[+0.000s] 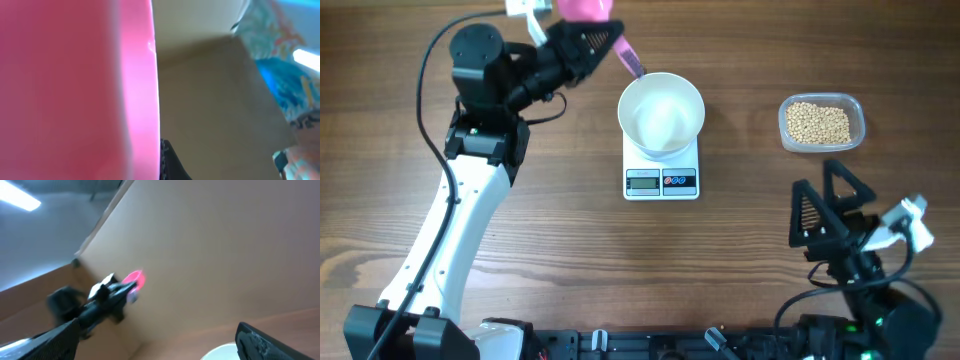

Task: Scoop item into bowl and weigh 150g on scale
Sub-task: 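Raise the scoop above the bowl and bring the right gripper toward it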

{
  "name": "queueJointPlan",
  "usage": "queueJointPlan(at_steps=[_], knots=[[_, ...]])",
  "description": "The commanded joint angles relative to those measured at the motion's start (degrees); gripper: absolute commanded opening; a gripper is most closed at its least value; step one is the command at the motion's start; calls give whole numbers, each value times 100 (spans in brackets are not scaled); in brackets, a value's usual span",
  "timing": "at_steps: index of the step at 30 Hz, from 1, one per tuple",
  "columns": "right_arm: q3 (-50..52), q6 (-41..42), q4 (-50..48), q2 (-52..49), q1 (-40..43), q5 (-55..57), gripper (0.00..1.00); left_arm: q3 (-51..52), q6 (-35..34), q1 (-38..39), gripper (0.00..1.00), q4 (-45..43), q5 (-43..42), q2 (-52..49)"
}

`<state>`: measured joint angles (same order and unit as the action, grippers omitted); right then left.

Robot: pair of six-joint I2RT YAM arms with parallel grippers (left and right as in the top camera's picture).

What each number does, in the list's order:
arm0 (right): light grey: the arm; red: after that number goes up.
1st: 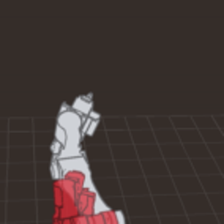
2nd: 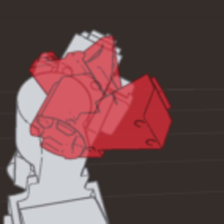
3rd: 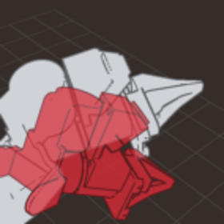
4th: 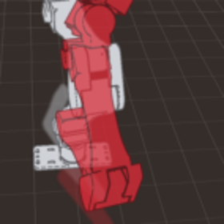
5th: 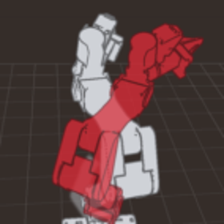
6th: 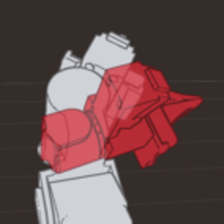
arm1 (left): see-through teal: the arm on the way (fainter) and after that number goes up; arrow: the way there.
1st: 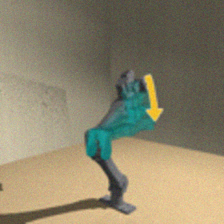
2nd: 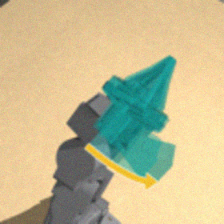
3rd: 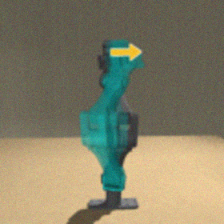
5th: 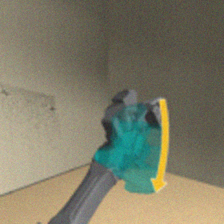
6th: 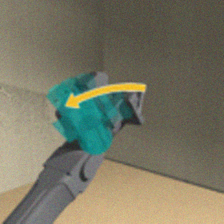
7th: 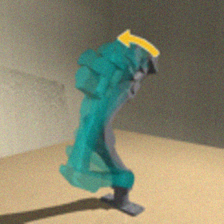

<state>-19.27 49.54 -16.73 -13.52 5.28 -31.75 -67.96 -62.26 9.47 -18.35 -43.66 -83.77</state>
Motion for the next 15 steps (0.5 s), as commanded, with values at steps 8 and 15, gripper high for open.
queueJointPlan(at_steps=[8, 15], knots=[[-1460, 2778, -1696, -3462, -28, -3134, 100, -72, -1215, 647, 4, -391, 1237, 39], [-1460, 4988, -3729, -5080, -74, -3591, 90, -72, -1213, 1403, 4, -485, 2011, 39]])
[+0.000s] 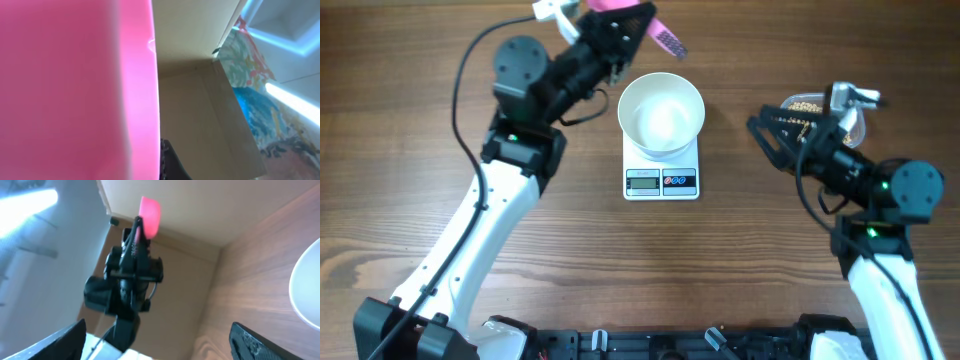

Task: Scoop item into bowl and weigh 150g on scale
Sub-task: 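Raise the scoop above the bowl and bring the right gripper toward it, then grasp the scoop handle with the right gripper beside the left gripper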

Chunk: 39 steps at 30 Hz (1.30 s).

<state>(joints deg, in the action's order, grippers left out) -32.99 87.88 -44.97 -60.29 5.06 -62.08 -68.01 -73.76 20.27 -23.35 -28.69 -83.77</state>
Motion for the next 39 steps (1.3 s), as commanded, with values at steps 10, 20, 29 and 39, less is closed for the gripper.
queueJointPlan(at_steps=[10, 20, 29, 39], knots=[[-87, 2223, -1996, -710, -426, 96, 73, -66, -42, 1075, 4, 55, 1161, -59], [-153, 1838, -1849, -710, -520, 289, 54, -66, 0, 1539, 4, 625, 1274, -170], [-1414, -308, 1226, -684, -520, 79, 54, -66, -2, 1591, 4, 651, 1266, -186], [-2015, -363, 2317, -684, -522, 308, 44, -66, -26, 1600, 4, 658, 1534, -186]])
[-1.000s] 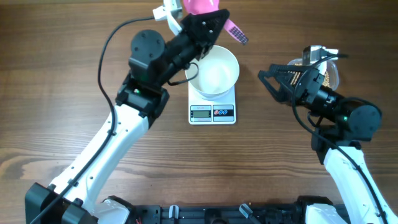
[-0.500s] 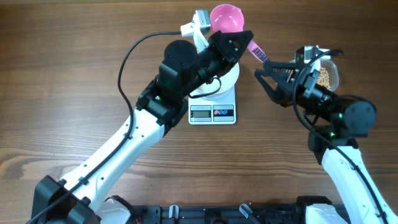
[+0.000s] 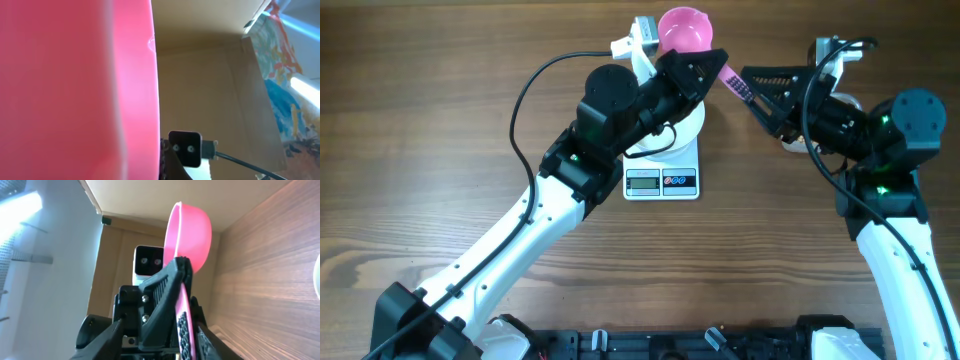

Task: Scoop item into bowl and weigh 150g on scale
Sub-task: 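Grasp the scoop handle with the right gripper beside the left gripper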

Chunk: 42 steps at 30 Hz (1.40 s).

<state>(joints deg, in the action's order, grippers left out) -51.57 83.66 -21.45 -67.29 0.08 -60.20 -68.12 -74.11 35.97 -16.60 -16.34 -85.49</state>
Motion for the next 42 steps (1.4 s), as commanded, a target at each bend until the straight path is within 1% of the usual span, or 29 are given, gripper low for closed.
queueJointPlan(at_steps=[1, 6, 13, 18, 22, 23, 25, 32, 36, 39, 42], knots=[[-157, 105, -35, 15, -24, 149, 45, -55, 9, 31, 4, -70, 348, -13], [-157, 251, -37, 15, -74, 337, 45, -55, 9, 31, 4, -345, 411, -13], [-157, 339, -35, 15, -463, 859, 45, -55, 9, 31, 4, -332, 466, -46], [-157, 352, -33, 15, -538, 1097, 44, -55, 9, 31, 4, -334, 466, -55], [-157, 354, -28, 15, -538, 1215, 41, -55, 9, 31, 4, -339, 466, -55], [-157, 354, -15, 15, -538, 1279, 34, -55, 9, 31, 4, -350, 466, -55], [-157, 354, -13, 15, -538, 1333, 32, -55, 9, 31, 4, -352, 468, -55], [-157, 350, 181, 11, -538, 1351, 32, -55, -22, 31, 4, -354, 538, -55], [-157, 356, 179, 11, -538, 1394, 36, -55, -37, 31, 4, -354, 599, -55], [-157, 402, 177, 11, -538, 1440, 36, -55, -44, 33, 4, -354, 597, -55], [-157, 503, 179, 11, -538, 1458, 35, -55, -238, 31, 4, -352, 597, -55]])
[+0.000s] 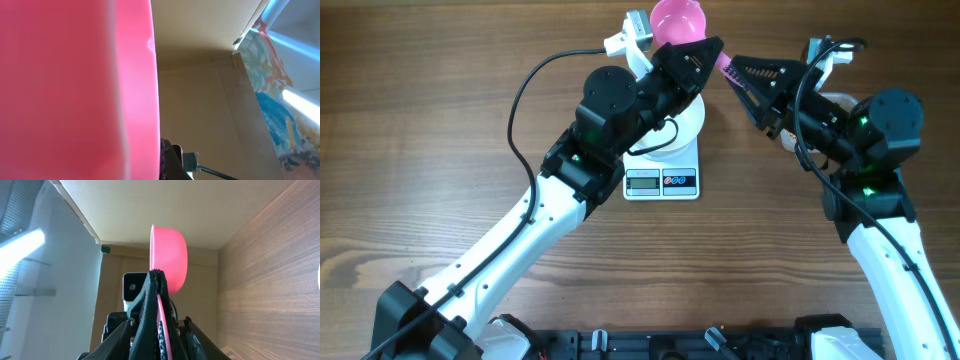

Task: Scoop item into bowl and weigh 150g on scale
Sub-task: 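Grasp the scoop handle with the right gripper beside the left gripper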

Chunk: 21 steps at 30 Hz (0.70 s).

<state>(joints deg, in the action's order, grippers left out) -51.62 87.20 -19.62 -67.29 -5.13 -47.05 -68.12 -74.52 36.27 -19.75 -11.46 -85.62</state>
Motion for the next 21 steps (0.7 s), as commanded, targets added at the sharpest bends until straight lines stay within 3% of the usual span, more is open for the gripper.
queueJointPlan(at_steps=[1, 10, 21], knots=[[-153, 155, -7, 11, -17, 142, 35, -55, -254, 0, 4, -37, 109, -42], [-153, 192, -31, 11, -17, 98, 34, -55, -247, 184, 4, 0, 223, -42], [-153, 195, -26, 11, -17, 122, 22, -55, -247, 188, 4, 4, 282, -42]])
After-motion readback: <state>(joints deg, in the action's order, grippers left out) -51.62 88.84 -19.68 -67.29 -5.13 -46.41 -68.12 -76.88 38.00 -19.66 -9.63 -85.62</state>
